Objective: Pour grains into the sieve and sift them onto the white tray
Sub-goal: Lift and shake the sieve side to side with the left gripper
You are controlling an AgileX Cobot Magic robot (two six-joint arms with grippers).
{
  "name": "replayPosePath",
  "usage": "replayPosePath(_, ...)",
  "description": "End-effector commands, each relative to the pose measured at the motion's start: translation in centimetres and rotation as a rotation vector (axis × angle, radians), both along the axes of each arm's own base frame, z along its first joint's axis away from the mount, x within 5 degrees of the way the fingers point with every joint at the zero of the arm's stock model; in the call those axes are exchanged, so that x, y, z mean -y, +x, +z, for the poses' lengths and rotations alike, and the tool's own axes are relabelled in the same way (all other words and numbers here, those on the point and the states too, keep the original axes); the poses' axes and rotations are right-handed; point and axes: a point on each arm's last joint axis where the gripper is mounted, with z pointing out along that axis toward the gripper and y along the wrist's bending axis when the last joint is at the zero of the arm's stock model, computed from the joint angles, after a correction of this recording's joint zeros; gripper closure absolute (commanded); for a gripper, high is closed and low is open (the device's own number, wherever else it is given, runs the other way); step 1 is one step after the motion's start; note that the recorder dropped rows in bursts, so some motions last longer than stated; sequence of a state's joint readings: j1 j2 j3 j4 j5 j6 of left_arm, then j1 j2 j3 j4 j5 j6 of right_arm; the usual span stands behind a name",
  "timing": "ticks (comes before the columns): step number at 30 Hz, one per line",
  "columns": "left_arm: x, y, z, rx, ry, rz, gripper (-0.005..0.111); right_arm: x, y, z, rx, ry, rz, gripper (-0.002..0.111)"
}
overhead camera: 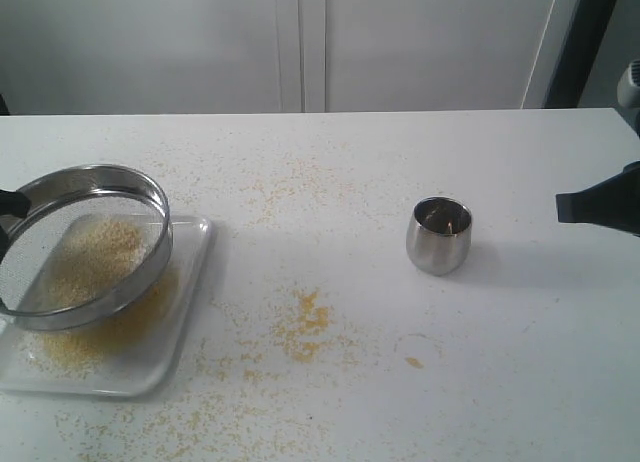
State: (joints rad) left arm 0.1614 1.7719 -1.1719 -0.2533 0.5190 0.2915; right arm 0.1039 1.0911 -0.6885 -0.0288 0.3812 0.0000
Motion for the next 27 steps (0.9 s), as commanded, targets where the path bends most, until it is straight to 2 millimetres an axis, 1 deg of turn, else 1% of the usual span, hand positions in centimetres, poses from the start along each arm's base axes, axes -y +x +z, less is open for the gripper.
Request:
replayPosePath(1,0.4,-0.1,0.9,0.000,-0.060,0.084,0.107,0.1,-0.1,0.1,0.014,0.003,-0.006,0.108)
replayPosePath(2,0.4,-0.1,0.9,0.000,-0.064,0.095,0.107,0.1,-0.1,0.1,0.014,0.003,-0.006,0.108)
replayPosePath(3,0.6,0.0,0.9,0.010,-0.049,0.055,0.107,0.1,-0.1,0.1,0.014,0.003,-0.006,0.108)
replayPosePath(5,1.0,-0.1,1.0,0.024,0.008,-0.096,0.107,0.1,-0.1,0.1,0.014,0.003,-0.006,0.108)
replayPosePath(6,1.1,-0.2,1.0,0.026,0.017,-0.125,0.107,0.1,-0.1,0.1,0.014,0.003,-0.006,0.108)
replayPosePath(7,1.1,-0.2,1.1,0.023,0.003,-0.094,0.107,0.1,-0.1,0.1,0.014,0.003,-0.006,0.108)
replayPosePath(9,0.8,-0.1,1.2,0.011,-0.059,0.073,0.107,0.1,-0.1,0.1,0.014,0.003,-0.006,0.108)
replayPosePath(10,0.7,-0.1,1.3,0.008,-0.085,0.130,0.107,0.1,-0.1,0.1,0.014,0.003,-0.006,0.108)
replayPosePath(14,0.8,-0.2,1.1,0.013,-0.041,0.011,0.107,0.1,-0.1,0.1,0.014,0.003,-0.006,0.108)
replayPosePath(18,0.3,-0.3,1.1,-0.004,-0.074,0.098,0.107,0.1,-0.1,0.1,0.014,0.003,-0.006,0.108)
replayPosePath(19,0.4,-0.3,1.1,-0.003,-0.065,0.061,0.107,0.1,-0.1,0.1,0.014,0.003,-0.006,0.108)
replayPosePath(22,1.4,-0.6,1.0,-0.004,0.001,-0.189,0.107,0.1,-0.1,0.1,0.014,0.003,-0.006,0.108)
replayPosePath(23,1.4,-0.6,1.0,-0.004,0.002,-0.202,0.107,0.1,-0.1,0.1,0.014,0.003,-0.006,0.108)
replayPosePath(24,1.3,-0.6,1.0,-0.006,-0.015,-0.146,0.107,0.1,-0.1,0.1,0.014,0.003,-0.006,0.108)
replayPosePath(26,0.4,-0.3,1.2,-0.005,-0.085,0.084,0.107,0.1,-0.1,0.1,0.014,0.003,-0.006,0.108)
replayPosePath(27,0.3,-0.2,1.2,-0.005,-0.118,0.163,0.107,0.1,-0.1,0.1,0.014,0.003,-0.006,0.108)
